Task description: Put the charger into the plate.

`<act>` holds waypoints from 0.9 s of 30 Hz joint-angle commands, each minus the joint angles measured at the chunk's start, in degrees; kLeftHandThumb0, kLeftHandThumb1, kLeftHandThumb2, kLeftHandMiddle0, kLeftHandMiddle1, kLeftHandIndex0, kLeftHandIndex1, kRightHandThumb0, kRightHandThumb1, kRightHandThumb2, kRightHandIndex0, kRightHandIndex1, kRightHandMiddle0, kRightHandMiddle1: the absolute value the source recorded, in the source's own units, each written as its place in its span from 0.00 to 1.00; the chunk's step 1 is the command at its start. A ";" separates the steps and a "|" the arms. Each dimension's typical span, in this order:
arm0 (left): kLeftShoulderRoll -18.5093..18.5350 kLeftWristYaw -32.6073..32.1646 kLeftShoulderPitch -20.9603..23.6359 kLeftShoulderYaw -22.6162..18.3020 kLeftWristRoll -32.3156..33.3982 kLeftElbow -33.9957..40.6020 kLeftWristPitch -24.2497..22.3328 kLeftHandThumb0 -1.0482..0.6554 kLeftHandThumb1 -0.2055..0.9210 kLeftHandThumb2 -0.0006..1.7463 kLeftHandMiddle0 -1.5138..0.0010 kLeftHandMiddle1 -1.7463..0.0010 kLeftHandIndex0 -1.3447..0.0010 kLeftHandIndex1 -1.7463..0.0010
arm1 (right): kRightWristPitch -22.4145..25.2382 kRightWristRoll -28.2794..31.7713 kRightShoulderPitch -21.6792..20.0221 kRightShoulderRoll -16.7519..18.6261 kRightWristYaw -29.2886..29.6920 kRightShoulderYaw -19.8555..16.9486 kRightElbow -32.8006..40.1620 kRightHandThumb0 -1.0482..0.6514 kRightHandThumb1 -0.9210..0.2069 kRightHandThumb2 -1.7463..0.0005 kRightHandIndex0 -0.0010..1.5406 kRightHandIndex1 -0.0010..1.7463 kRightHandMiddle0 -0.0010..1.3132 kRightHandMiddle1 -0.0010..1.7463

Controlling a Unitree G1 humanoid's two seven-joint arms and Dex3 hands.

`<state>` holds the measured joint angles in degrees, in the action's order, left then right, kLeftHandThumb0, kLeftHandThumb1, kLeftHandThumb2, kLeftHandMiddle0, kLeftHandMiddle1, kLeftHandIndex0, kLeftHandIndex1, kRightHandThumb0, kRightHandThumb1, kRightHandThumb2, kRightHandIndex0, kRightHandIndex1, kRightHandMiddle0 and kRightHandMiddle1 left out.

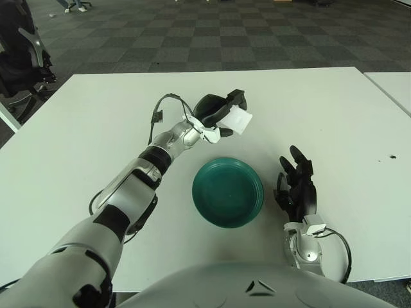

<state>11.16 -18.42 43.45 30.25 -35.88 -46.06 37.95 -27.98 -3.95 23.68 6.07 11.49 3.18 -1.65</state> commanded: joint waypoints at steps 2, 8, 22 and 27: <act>7.85 11.29 -10.15 -2.81 7.35 18.45 3.00 0.34 0.44 0.77 0.22 0.00 0.53 0.00 | 4.91 3.01 5.22 -1.51 -0.42 -4.70 -15.61 0.22 0.00 0.64 0.08 0.32 0.00 0.34; 11.36 21.79 -13.20 -2.71 11.90 26.92 1.87 0.34 0.45 0.76 0.23 0.00 0.54 0.00 | 5.39 2.93 5.07 -1.73 -0.70 -4.75 -15.56 0.22 0.00 0.64 0.08 0.32 0.00 0.33; 17.24 40.10 -17.48 -1.38 20.85 41.50 -0.40 0.34 0.45 0.76 0.23 0.00 0.54 0.00 | 5.67 2.28 4.93 -1.60 -0.94 -4.72 -15.29 0.23 0.00 0.64 0.08 0.32 0.00 0.35; 18.67 45.24 -17.22 -0.72 22.45 42.62 0.64 0.34 0.45 0.76 0.24 0.00 0.54 0.00 | 5.56 1.82 4.97 -1.67 -0.68 -4.67 -15.31 0.23 0.00 0.64 0.09 0.33 0.00 0.35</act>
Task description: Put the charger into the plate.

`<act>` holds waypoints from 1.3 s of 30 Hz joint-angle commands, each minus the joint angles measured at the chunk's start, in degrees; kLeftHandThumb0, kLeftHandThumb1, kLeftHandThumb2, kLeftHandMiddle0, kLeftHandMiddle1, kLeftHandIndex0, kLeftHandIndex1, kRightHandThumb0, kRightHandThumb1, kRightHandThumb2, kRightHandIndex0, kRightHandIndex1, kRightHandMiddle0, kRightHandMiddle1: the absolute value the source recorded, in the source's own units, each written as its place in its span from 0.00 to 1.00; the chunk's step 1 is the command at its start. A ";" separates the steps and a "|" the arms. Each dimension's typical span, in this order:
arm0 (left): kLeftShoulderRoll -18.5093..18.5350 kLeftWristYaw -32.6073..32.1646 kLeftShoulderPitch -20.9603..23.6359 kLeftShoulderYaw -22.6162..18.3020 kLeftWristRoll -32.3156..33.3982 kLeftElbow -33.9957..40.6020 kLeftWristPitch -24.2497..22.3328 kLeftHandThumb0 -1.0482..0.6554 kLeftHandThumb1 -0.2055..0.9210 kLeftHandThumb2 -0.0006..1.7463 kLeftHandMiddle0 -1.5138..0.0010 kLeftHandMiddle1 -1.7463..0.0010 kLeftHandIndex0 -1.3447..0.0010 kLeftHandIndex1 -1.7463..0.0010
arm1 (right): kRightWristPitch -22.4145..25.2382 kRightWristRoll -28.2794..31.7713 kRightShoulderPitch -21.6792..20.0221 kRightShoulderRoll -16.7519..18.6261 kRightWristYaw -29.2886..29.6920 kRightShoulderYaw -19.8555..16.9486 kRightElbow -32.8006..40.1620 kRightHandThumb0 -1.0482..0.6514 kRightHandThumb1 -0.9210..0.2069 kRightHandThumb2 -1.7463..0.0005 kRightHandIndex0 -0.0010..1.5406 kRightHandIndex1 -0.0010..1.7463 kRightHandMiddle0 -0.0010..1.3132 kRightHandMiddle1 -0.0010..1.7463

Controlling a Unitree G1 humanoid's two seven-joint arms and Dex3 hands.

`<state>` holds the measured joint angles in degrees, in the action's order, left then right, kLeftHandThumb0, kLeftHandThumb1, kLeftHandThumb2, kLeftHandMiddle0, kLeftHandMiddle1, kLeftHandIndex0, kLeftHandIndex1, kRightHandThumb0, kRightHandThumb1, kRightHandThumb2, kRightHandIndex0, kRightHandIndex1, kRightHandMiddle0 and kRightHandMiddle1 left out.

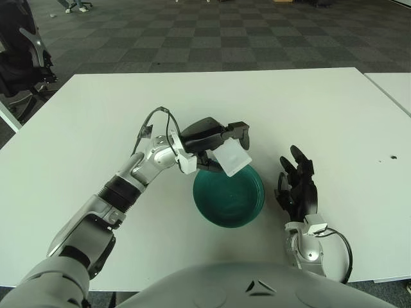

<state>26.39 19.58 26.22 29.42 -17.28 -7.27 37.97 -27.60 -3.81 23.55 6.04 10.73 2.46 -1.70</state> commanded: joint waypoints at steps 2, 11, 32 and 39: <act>3.92 8.71 0.17 0.26 4.15 3.82 1.39 0.34 0.44 0.77 0.24 0.00 0.54 0.00 | 5.11 1.74 5.10 -1.62 0.07 -3.98 -15.31 0.23 0.00 0.64 0.09 0.33 0.00 0.35; 4.45 11.76 0.32 -0.52 3.87 1.98 4.24 0.33 0.43 0.78 0.25 0.00 0.53 0.00 | 4.68 1.86 5.23 -1.71 -0.19 -3.94 -15.21 0.24 0.00 0.64 0.09 0.33 0.00 0.35; 2.74 11.27 0.36 -0.36 -3.18 -2.15 10.65 0.33 0.42 0.79 0.25 0.00 0.52 0.00 | 5.52 1.38 5.05 -1.55 0.09 -3.62 -15.04 0.23 0.00 0.65 0.10 0.31 0.00 0.34; 0.72 9.56 1.34 0.27 -6.22 -7.02 13.28 0.33 0.41 0.79 0.25 0.00 0.51 0.00 | 5.74 1.14 4.99 -1.44 0.30 -3.49 -14.81 0.23 0.00 0.65 0.11 0.32 0.00 0.34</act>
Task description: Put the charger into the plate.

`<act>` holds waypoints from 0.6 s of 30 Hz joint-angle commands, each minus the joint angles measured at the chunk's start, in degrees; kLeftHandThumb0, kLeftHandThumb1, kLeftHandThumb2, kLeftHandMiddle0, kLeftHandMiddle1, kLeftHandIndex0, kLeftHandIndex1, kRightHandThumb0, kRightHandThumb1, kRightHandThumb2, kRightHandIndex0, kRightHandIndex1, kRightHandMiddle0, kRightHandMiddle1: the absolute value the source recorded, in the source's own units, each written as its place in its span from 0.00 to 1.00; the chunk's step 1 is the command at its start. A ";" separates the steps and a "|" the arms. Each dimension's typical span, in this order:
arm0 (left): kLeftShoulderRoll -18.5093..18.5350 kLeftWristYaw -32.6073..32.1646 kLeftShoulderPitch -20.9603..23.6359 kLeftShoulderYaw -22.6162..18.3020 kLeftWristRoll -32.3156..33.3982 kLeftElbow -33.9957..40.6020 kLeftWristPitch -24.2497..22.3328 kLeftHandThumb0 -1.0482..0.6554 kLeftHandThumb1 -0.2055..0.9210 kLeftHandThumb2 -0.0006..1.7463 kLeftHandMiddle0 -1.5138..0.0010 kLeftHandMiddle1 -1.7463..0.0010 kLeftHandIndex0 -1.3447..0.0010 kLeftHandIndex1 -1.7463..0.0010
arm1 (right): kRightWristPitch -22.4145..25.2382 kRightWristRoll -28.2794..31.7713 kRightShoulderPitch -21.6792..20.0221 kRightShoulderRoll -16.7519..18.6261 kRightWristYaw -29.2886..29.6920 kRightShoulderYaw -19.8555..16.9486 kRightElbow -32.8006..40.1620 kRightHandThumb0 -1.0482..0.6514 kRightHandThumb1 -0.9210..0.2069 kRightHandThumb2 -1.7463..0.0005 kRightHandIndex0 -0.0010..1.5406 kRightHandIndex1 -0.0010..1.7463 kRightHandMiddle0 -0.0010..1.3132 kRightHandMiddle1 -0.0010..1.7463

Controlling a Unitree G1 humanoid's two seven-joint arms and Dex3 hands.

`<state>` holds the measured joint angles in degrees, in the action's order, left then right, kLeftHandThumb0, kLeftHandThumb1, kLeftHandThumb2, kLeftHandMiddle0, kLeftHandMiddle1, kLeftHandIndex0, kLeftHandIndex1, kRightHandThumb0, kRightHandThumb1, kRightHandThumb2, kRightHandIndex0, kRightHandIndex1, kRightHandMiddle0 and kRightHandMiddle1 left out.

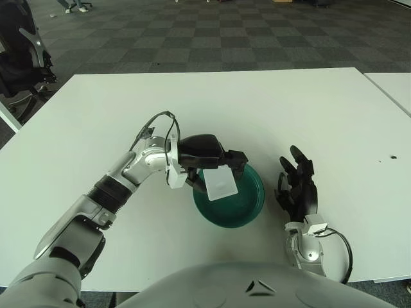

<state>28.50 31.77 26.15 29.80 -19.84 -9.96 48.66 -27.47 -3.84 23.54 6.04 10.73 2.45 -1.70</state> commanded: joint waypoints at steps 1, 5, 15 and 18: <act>-1.65 -2.79 1.55 -0.03 -4.12 -4.80 2.90 0.33 0.41 0.79 0.25 0.00 0.51 0.00 | 5.58 1.10 5.01 -1.46 0.31 -3.46 -14.79 0.23 0.00 0.65 0.11 0.32 0.00 0.34; -2.39 -3.42 2.28 -0.02 -5.83 -6.26 3.91 0.33 0.41 0.80 0.25 0.00 0.51 0.00 | 5.54 0.93 4.81 -1.62 0.23 -3.38 -14.87 0.23 0.00 0.65 0.11 0.32 0.00 0.34; -6.02 -4.74 5.87 3.10 -16.86 -8.47 2.82 0.31 0.37 0.83 0.22 0.00 0.48 0.00 | 5.60 0.95 4.32 -2.11 -0.39 -3.31 -15.19 0.22 0.00 0.65 0.11 0.32 0.00 0.34; -6.60 -3.42 7.55 4.26 -19.28 -8.77 1.52 0.31 0.36 0.83 0.22 0.00 0.48 0.00 | 5.68 0.86 4.20 -2.25 -0.61 -3.17 -15.08 0.22 0.00 0.64 0.10 0.32 0.00 0.35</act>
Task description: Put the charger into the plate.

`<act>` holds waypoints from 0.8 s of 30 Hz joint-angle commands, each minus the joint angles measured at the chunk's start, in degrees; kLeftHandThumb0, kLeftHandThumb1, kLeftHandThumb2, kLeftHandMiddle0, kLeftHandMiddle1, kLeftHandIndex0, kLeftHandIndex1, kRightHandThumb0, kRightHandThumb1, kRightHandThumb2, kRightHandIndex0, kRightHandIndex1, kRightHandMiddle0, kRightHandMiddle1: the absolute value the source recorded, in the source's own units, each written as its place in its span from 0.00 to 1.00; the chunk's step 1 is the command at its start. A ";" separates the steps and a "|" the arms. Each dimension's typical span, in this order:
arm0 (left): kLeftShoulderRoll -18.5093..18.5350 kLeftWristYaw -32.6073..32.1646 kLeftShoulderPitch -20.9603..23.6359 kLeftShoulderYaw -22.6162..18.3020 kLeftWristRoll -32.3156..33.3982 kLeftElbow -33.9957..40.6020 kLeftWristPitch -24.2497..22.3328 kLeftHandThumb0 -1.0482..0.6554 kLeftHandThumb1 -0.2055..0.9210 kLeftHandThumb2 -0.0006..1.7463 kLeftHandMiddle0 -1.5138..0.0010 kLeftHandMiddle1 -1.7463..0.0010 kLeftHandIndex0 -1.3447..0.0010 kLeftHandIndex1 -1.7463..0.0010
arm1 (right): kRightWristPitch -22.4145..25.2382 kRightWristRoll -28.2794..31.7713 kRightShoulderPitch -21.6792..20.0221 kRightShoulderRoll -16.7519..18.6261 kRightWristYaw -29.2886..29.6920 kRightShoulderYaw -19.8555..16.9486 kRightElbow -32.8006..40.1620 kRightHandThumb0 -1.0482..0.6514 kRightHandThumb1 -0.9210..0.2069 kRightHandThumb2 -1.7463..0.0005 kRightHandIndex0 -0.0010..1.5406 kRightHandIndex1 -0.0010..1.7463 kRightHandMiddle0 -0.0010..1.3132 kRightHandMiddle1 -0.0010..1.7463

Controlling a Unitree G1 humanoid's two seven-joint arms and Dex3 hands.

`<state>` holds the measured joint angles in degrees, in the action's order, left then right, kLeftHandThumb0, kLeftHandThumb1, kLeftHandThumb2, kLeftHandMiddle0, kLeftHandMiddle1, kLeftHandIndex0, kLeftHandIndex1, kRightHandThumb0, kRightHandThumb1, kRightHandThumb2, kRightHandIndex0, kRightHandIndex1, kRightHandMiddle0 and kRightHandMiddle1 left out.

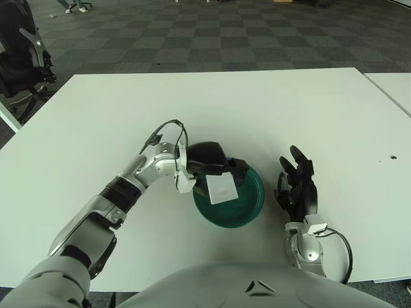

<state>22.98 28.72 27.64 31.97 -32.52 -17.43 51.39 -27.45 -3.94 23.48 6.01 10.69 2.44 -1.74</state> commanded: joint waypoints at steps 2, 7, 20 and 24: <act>-1.59 0.42 7.20 2.81 -8.01 -1.84 -1.84 0.32 0.39 0.80 0.22 0.00 0.50 0.00 | 5.60 0.89 4.19 -2.28 -0.70 -3.06 -15.07 0.22 0.00 0.64 0.10 0.32 0.00 0.35; -1.72 3.33 8.46 4.00 -9.68 -1.46 -3.85 0.36 0.57 0.57 0.27 0.00 0.51 0.13 | 5.64 0.51 4.04 -2.33 -0.75 -2.76 -15.05 0.23 0.00 0.64 0.09 0.32 0.00 0.35; -2.56 7.10 7.96 5.08 -9.46 1.49 -8.56 0.37 0.68 0.42 0.34 0.00 0.48 0.22 | 5.31 -0.09 4.09 -2.30 -1.11 -1.99 -15.32 0.23 0.00 0.65 0.08 0.30 0.00 0.34; -2.59 6.40 8.37 5.25 -9.51 1.28 -8.14 0.37 0.69 0.40 0.35 0.00 0.48 0.23 | 4.51 -0.45 4.04 -2.38 -1.27 -1.72 -15.91 0.23 0.00 0.66 0.07 0.30 0.00 0.33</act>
<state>19.88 33.73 33.52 36.01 -40.91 -16.39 43.99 -27.33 -4.20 23.28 5.91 10.09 2.61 -1.82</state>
